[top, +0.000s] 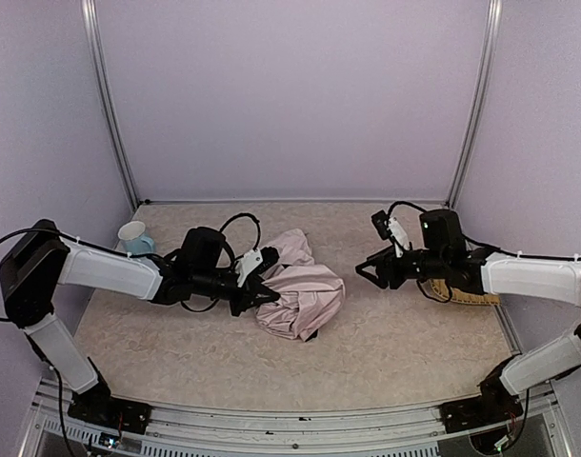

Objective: Put away the umbrella

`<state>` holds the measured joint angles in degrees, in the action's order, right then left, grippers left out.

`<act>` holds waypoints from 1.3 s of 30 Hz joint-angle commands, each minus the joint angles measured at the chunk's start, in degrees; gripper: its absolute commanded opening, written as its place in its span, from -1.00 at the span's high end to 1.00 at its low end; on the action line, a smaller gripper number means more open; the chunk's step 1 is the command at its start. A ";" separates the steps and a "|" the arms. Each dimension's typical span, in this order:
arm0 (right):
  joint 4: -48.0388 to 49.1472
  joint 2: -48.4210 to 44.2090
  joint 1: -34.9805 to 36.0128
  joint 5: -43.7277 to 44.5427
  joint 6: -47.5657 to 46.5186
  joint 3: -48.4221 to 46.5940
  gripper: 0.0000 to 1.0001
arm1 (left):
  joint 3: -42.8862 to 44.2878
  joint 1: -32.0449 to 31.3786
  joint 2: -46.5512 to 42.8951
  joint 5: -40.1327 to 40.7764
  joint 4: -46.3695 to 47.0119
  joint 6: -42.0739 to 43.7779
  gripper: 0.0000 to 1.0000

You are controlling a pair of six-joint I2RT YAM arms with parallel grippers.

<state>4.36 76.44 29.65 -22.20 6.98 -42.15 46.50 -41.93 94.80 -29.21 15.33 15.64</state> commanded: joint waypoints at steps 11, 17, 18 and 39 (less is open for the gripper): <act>10.09 9.27 17.31 -0.25 6.77 5.43 -0.53 | 3.23 2.18 3.28 0.67 -1.35 -5.91 1.00; 8.59 16.97 17.36 -4.36 2.81 -1.51 -0.52 | 3.06 2.47 4.18 0.01 0.06 -7.76 1.00; 8.08 18.02 17.28 -4.16 2.77 -2.63 -0.52 | 3.16 2.45 4.31 -0.13 0.20 -7.90 1.00; -1.55 13.87 11.45 -41.91 -15.85 -6.14 1.00 | 6.75 6.00 6.82 -5.74 -8.63 -2.13 1.00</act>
<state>8.34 88.18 40.62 -48.62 -2.09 -45.54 51.37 -36.86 98.98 -34.09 13.63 10.20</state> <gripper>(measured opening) 0.006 0.020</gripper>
